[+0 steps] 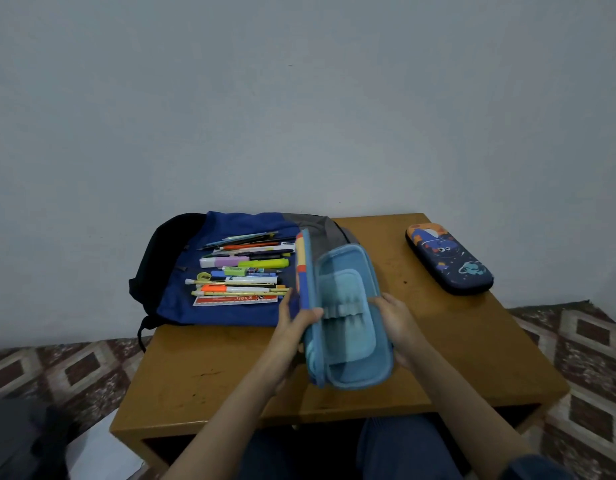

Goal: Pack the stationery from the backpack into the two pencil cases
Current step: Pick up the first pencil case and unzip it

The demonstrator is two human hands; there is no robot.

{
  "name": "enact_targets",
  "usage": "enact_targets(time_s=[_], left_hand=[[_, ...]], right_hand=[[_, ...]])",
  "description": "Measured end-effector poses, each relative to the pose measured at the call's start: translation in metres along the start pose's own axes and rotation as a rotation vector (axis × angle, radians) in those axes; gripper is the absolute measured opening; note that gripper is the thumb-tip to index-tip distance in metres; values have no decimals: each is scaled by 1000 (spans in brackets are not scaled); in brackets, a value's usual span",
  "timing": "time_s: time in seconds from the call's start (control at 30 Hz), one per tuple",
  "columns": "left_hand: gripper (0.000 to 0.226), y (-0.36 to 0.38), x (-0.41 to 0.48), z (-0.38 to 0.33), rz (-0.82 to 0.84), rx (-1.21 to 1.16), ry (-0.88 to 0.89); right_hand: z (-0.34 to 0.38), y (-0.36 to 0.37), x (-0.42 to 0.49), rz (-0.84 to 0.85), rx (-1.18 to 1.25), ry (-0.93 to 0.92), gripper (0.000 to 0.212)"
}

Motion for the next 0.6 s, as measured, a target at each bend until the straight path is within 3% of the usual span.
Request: enact_targets(time_s=[0.07,0.13,0.27,0.43,0.6], left_hand=[[97,-11,-1,1,-24,-101,-11],[70,-25,2,2,-113,-101,-16],[38,-55,6,7,-336,172,-49],[46,-78,8,24,-464,353,-54],[46,-87,12,30,-443,473,-108]], right_hand=[[-5,-11,2,-47,-10,23,17],[-8,-21,3,-83,-27,31,18],[-23,-33,6,-112,-84,93,29],[-29,-23,4,-35,-87,39,44],[-33,-15,9,35,-143,34,50]])
Point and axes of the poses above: each hand's wrist, its own x-axis towards the middle knuckle, its own y-axis out of the palm, z = x × y, the point moved 6 cm from there along x, towards the middle knuckle, and after that the axes turned 4 degrees about -y, right-handed, at the moved point
